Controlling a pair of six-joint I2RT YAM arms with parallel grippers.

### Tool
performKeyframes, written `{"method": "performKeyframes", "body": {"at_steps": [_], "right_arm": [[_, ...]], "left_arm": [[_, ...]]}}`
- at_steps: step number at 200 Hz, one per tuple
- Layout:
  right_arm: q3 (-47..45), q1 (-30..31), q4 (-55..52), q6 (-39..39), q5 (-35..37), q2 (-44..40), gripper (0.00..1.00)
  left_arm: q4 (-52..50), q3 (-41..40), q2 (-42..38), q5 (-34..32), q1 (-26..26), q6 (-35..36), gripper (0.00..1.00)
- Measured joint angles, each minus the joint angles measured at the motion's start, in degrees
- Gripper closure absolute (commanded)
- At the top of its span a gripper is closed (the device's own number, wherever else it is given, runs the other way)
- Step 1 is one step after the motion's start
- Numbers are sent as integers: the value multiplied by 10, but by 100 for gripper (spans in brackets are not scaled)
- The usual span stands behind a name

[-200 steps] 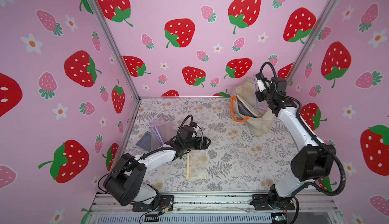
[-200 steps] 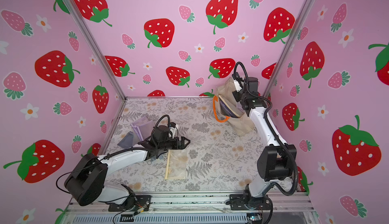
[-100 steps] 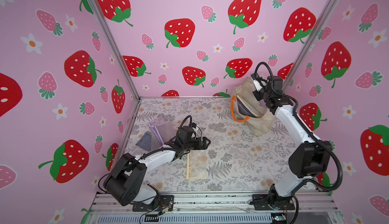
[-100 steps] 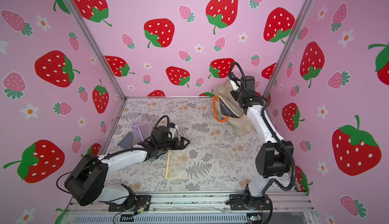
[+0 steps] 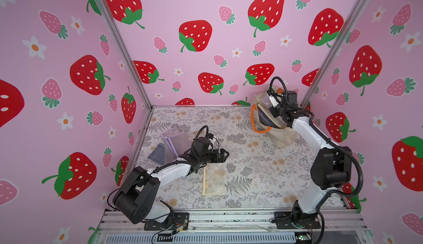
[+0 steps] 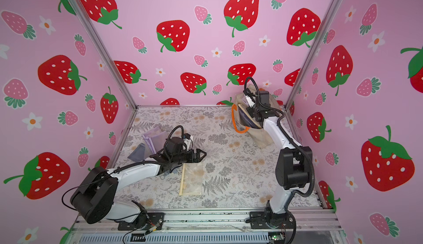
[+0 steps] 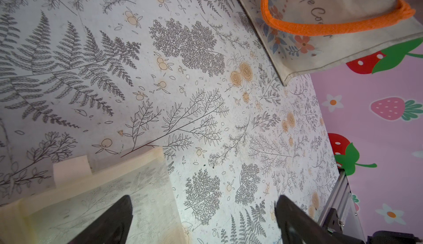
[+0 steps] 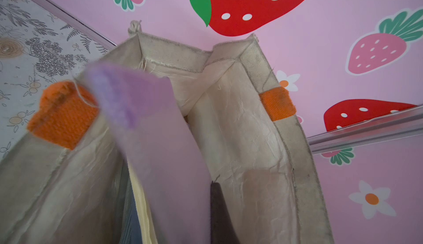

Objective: Put the pencil pouch into the canvas bag
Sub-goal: Place the pencil pouch in the canvas bag.

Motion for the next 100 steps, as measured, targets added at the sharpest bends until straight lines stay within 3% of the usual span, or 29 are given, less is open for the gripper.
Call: {"method": "performKeyframes", "body": {"at_steps": [48, 100], "right_arm": [[47, 2, -16, 27, 12, 80, 100], [52, 8, -31, 41, 17, 93, 100]], "left_arm": [[0, -10, 0, 3, 9, 0, 1], [9, -11, 0, 5, 16, 0, 1]]}}
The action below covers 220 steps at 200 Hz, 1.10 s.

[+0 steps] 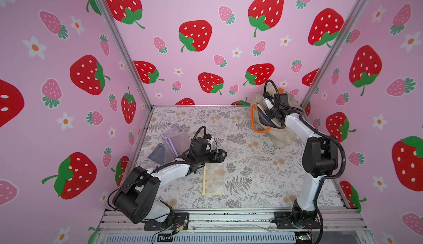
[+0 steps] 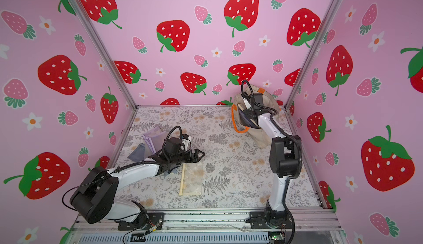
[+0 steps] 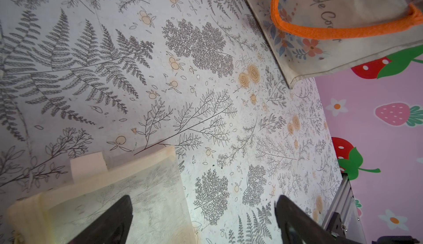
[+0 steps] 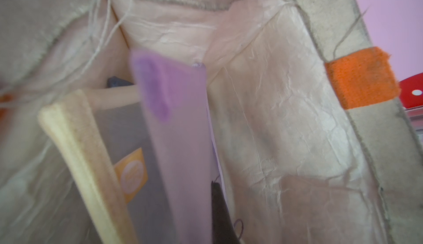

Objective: Put the pencil pouch into the canvas bag
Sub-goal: Place the pencil pouch in the canvas bag.

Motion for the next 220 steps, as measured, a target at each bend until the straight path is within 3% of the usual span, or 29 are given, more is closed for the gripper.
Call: {"method": "performKeyframes", "body": {"at_steps": [34, 59, 76, 95, 117, 177, 220], "right_arm": [[29, 1, -43, 7, -12, 14, 100], [60, 1, -70, 25, -15, 30, 76], [61, 1, -78, 29, -16, 29, 65], [55, 1, -83, 40, -20, 21, 56], [44, 1, -85, 48, -26, -1, 55], [-30, 10, -82, 79, -52, -114, 43], [-165, 104, -91, 142, -60, -277, 31]], "left_arm": [[0, -1, 0, 0, 0, 0, 1], [-5, -1, -11, -1, 0, 0, 2], [-15, -1, -30, -3, 0, 1, 1], [-22, -1, -56, -8, 1, 2, 2], [-31, -2, -76, -14, 1, 3, 2], [-98, -2, -97, -33, 2, 11, 2], [-193, -3, -140, -53, 13, 15, 3]]}}
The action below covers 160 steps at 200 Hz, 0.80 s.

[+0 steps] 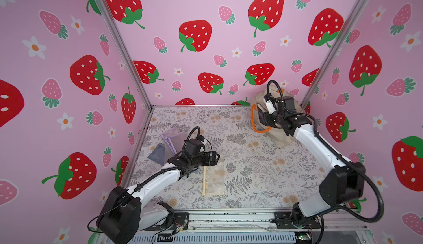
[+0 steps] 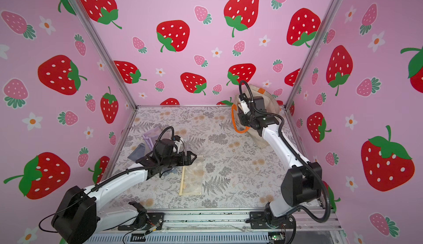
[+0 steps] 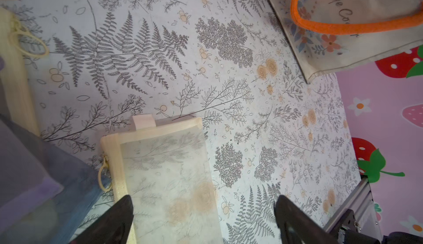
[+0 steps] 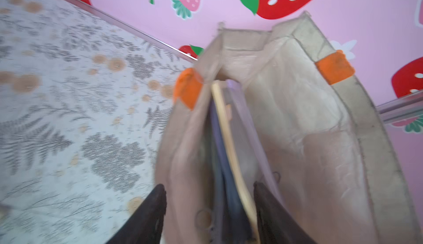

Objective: Put the pencil pouch into the canvas bag
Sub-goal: Place the pencil pouch in the canvas bag, then pick up the pencil pouch from the center of the board.

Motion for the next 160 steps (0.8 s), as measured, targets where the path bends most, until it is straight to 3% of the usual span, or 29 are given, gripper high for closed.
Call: {"method": "performKeyframes", "body": {"at_steps": [34, 65, 106, 160], "right_arm": [[-158, 100, 14, 87, -72, -114, 24], [-294, 177, 50, 175, -117, -144, 20], [-394, 214, 179, 282, -189, -72, 19], [-407, 215, 315, 354, -235, 46, 19]], "left_arm": [[-24, -48, -19, -9, 1, -13, 9], [-36, -100, -23, -10, 1, -30, 13], [-12, -128, -11, -7, 1, -48, 20], [108, -140, 40, 19, -7, -77, 35]]}}
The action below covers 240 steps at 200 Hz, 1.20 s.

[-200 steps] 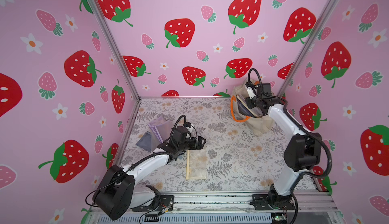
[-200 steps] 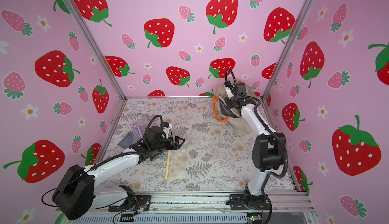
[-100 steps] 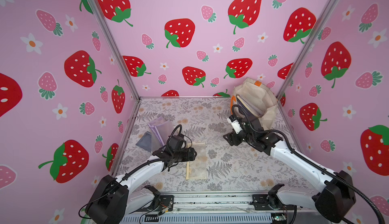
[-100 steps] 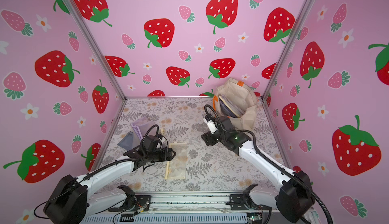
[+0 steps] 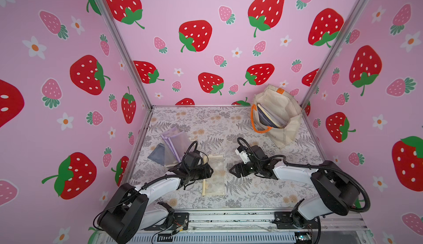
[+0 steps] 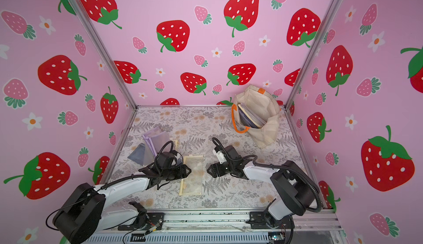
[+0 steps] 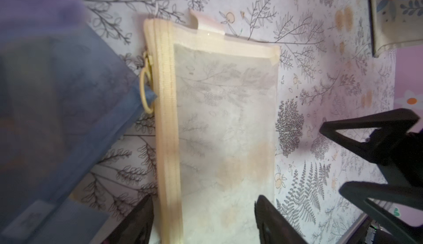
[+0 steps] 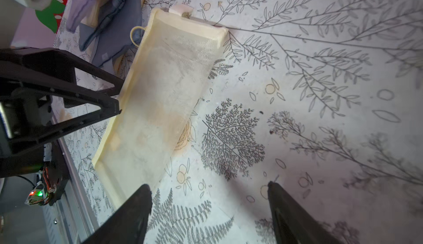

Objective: Put the pencil pouch into the canvas bag
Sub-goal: Pick up the pencil pouch from the center of the board.

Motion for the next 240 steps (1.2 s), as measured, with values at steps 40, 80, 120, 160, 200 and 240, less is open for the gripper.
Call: {"method": "performKeyframes", "body": {"at_steps": [40, 80, 120, 160, 200, 240], "right_arm": [[18, 0, 76, 13, -12, 59, 19], [23, -3, 146, 28, -30, 96, 20], [14, -9, 161, 37, -34, 92, 20], [-14, -18, 121, 40, -33, 46, 20], [-23, -29, 27, 23, -18, -58, 17], [-21, -60, -54, 10, -13, -183, 16]], "left_arm": [[93, 8, 66, 20, -26, -19, 50], [141, 17, 106, 27, -47, -38, 62], [148, 23, 127, 28, -58, -50, 88], [138, 25, 128, 27, -60, -50, 100], [101, 25, 79, 24, -60, -46, 100], [41, 47, -34, 11, -60, -25, 100]]}}
